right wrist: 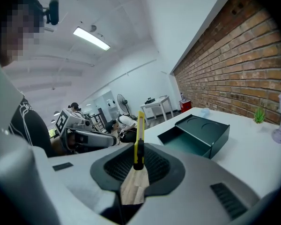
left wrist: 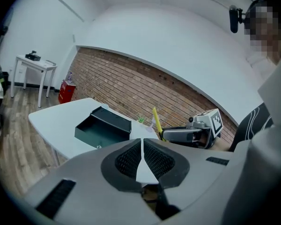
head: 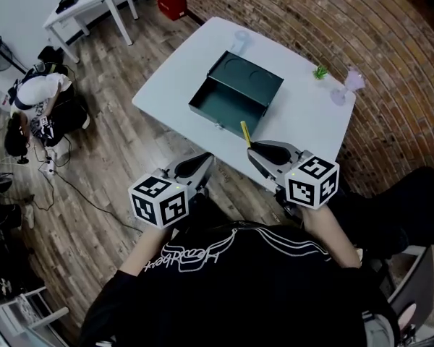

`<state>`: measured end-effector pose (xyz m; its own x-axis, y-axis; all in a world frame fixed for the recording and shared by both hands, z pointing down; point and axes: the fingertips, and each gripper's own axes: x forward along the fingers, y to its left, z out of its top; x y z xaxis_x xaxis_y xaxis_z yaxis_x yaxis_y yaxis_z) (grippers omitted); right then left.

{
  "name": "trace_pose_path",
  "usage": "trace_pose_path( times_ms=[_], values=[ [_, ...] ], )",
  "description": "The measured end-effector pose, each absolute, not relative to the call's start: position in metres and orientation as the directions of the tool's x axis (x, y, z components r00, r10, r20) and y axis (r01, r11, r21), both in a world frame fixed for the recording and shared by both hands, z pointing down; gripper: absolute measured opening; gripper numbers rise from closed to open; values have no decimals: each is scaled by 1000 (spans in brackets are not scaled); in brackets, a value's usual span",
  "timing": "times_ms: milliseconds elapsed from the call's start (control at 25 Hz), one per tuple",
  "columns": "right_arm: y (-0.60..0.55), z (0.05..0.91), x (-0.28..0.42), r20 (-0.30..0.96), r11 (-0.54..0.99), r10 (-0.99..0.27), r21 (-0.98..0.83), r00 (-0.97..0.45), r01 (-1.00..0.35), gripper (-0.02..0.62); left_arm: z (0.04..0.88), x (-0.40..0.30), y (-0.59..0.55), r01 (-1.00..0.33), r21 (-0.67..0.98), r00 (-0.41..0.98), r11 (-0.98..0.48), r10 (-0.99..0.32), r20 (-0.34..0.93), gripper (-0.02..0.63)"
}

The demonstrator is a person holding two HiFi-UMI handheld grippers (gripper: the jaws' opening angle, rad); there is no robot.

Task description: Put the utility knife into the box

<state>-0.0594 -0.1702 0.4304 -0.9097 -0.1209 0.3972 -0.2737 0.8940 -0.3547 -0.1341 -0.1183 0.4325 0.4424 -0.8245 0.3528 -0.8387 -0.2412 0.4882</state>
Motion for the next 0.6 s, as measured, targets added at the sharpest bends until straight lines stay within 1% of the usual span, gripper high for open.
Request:
trace_pose_path(
  times_ms=[320,600],
  values=[
    [-224,444,-105,468,826,-226,-373,-854,-423,67,435,-182,-181,-793,507,561,-336,-728,395,40],
    [-264,478,-131,569,780,-288,-327,-771,-533,67,447,-220,-225,-760,516,626,-395,-659,417,40]
  ],
)
